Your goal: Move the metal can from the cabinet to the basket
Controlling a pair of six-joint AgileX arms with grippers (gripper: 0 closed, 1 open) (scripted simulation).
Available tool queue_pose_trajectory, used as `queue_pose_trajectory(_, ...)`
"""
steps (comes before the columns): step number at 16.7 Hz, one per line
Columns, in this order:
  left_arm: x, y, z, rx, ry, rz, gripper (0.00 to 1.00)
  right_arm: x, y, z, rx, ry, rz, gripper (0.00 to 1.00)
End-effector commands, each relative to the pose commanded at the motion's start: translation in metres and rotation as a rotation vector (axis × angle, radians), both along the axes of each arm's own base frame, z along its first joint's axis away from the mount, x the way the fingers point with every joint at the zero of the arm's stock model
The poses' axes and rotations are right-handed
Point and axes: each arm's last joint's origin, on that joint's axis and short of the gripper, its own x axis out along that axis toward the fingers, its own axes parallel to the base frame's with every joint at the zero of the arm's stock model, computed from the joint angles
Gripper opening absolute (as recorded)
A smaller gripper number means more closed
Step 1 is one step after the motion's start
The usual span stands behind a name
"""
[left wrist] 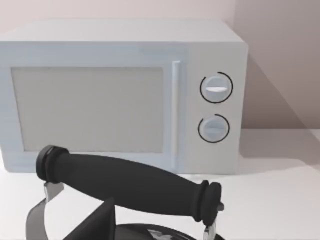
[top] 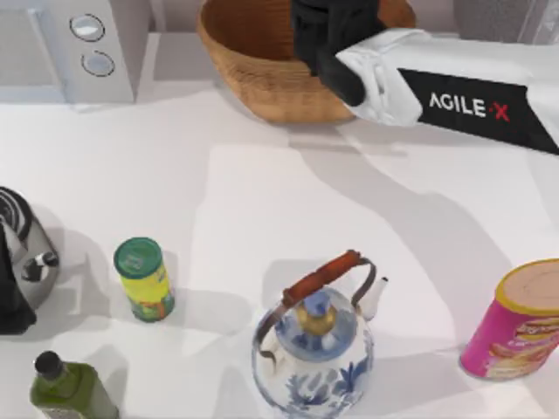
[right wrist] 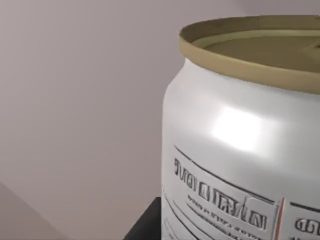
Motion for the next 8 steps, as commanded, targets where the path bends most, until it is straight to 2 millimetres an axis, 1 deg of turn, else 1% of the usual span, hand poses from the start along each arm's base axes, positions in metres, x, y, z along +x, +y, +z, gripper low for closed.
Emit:
queue_pose_trajectory(4, 0.0, 0.0, 0.0, 0.0, 0.0, 0.0, 1.0, 0.0004, 0.0013, -0.0014, 0.0, 0.0, 0.0, 0.0)
queue_pose_trajectory(5, 0.0, 0.0, 0.0, 0.0, 0.0, 0.0, 1.0, 0.0017, -0.0008, -0.0068, -0.007, 0.013, -0.002, 0.0)
queue_pose_trajectory(8, 0.0, 0.0, 0.0, 0.0, 0.0, 0.0, 1.0, 0.0072, 0.0001, -0.0069, -0.003, 0.007, 0.0, 0.0)
